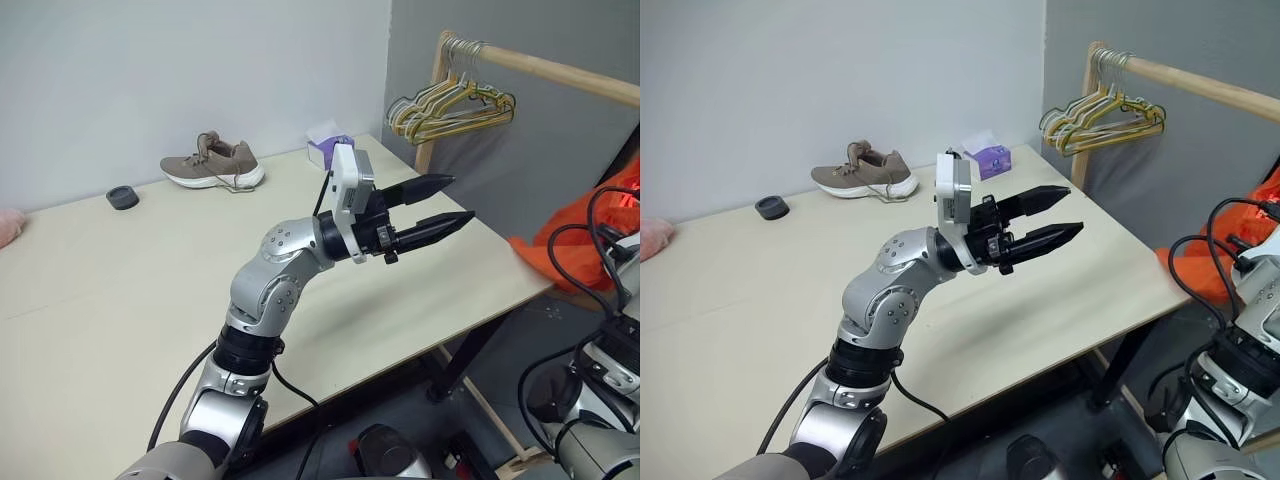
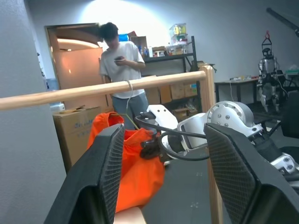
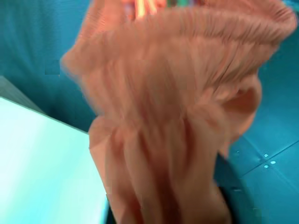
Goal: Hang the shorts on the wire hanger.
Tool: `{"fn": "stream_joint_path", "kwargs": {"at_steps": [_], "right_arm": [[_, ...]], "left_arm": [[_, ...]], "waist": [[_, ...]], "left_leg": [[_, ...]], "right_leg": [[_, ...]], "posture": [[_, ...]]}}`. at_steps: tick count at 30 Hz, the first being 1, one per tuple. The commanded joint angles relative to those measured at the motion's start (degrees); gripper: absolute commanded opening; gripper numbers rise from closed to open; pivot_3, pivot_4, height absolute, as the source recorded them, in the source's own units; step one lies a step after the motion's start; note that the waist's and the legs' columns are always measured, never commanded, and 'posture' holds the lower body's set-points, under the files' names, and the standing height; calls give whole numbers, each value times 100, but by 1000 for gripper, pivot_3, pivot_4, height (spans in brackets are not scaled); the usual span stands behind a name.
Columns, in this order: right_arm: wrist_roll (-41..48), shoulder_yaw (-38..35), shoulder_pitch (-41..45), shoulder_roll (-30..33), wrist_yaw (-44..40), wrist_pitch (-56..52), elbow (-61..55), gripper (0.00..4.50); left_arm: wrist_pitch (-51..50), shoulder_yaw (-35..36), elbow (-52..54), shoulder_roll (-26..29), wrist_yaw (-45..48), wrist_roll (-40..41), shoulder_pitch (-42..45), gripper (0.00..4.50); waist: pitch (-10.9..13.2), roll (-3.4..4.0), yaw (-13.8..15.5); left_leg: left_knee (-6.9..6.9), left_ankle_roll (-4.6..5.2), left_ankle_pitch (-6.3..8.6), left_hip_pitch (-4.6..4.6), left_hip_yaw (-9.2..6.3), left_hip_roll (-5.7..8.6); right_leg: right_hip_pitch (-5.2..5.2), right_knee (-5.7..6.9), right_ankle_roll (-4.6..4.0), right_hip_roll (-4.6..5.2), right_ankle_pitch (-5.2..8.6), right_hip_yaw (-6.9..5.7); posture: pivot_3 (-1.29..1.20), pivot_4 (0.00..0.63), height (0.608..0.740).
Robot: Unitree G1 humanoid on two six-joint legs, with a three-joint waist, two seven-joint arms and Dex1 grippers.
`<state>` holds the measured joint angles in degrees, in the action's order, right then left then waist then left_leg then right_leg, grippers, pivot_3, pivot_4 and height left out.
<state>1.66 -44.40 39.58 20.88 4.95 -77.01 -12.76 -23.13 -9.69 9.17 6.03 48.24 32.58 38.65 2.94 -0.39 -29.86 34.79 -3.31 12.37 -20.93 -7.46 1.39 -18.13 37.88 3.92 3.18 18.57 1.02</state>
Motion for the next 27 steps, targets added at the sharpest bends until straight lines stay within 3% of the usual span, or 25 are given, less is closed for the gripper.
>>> {"fn": "stream_joint_path", "kwargs": {"at_steps": [1,7,8,15,21,27], "right_arm": [[107,-50,33,-177,59,81,-555,2246],[-167,-56,-71,-595,536,480,-1378,4363],[-181,-83,-39,-707,633,520,-1525,4493],[-244,631,-285,-834,730,1202,-2102,4493],[-760,2219,-985,295,187,2883,-2042,4493],[-194,3197,-992,85,-771,4117,-1699,4493]], "left_arm": [[124,54,132,-17,-21,4,42,2880],[182,44,137,11,-3,-26,-27,2880],[188,43,140,18,0,-28,-38,2880],[264,3,126,61,25,-71,-102,2880],[331,40,82,116,-32,-190,-157,2880],[665,176,-223,393,-784,-1117,-261,2880]], "waist": [[0,0,1],[4,8,11],[5,9,10],[6,13,5],[14,13,-2],[18,7,-21]], "left_leg": [[0,0,0,0,0,0],[-6,0,0,-2,-1,0],[-6,0,0,-2,-2,-1],[-7,0,0,-2,-4,-1],[-17,-1,1,-2,0,0],[-17,-1,1,4,-2,-3]], "right_leg": [[0,-1,0,0,0,-1],[-4,-3,0,1,1,0],[-4,-3,-1,0,1,0],[-6,-2,0,1,0,0],[-7,-15,0,2,1,1],[-4,-13,5,0,-2,0]], "posture": [[-509,12,740],[-506,8,740],[-506,9,740],[-509,6,740],[-497,3,740],[-464,0,740]]}}
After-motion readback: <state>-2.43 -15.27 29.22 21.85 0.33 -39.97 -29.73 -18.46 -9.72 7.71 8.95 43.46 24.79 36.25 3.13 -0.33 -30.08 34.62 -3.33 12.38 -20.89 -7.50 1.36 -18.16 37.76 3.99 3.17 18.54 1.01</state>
